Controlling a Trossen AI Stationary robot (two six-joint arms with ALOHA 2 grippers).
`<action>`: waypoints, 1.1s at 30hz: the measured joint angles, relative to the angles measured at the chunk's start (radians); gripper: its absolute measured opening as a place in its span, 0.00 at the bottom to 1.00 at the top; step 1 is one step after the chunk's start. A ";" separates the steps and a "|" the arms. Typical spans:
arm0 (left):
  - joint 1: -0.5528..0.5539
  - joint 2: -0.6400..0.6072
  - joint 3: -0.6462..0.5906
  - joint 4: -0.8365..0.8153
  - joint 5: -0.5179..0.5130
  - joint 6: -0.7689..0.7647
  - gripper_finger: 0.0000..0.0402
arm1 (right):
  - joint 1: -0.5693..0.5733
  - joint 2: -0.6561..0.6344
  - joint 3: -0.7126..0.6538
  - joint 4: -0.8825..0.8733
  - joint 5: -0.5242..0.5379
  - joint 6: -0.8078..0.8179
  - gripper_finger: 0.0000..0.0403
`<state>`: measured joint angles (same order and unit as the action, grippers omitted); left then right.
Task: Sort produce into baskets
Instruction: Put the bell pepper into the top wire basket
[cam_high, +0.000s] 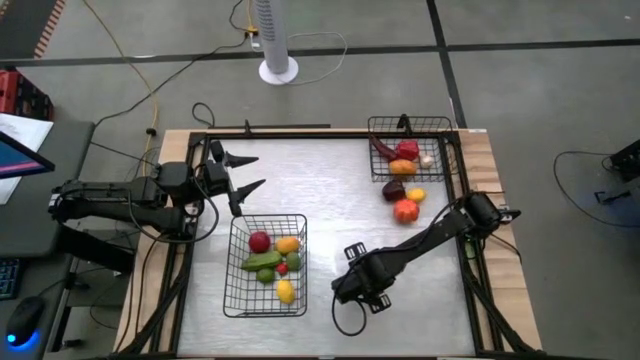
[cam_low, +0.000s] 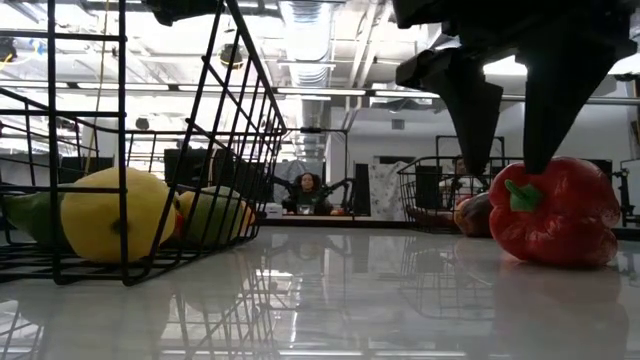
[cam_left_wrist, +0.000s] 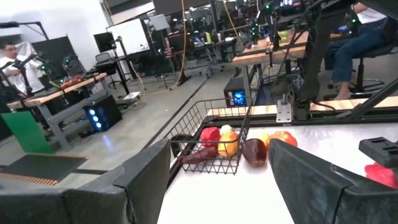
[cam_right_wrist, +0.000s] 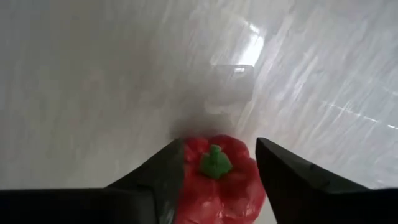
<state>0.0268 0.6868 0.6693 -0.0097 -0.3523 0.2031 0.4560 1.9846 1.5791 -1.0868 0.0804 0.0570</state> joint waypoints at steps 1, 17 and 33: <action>0.000 0.000 0.000 0.000 0.000 0.000 0.64 | 0.000 0.000 0.000 0.001 0.000 0.002 0.54; 0.000 0.000 0.000 0.000 -0.001 -0.001 0.64 | -0.003 -0.002 -0.116 0.055 -0.032 0.015 0.42; 0.000 0.000 0.000 0.000 -0.002 -0.001 0.64 | -0.014 -0.003 -0.123 0.031 -0.033 0.038 0.27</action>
<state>0.0267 0.6868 0.6693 -0.0095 -0.3538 0.2018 0.4418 1.9820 1.4561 -1.0556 0.0475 0.0953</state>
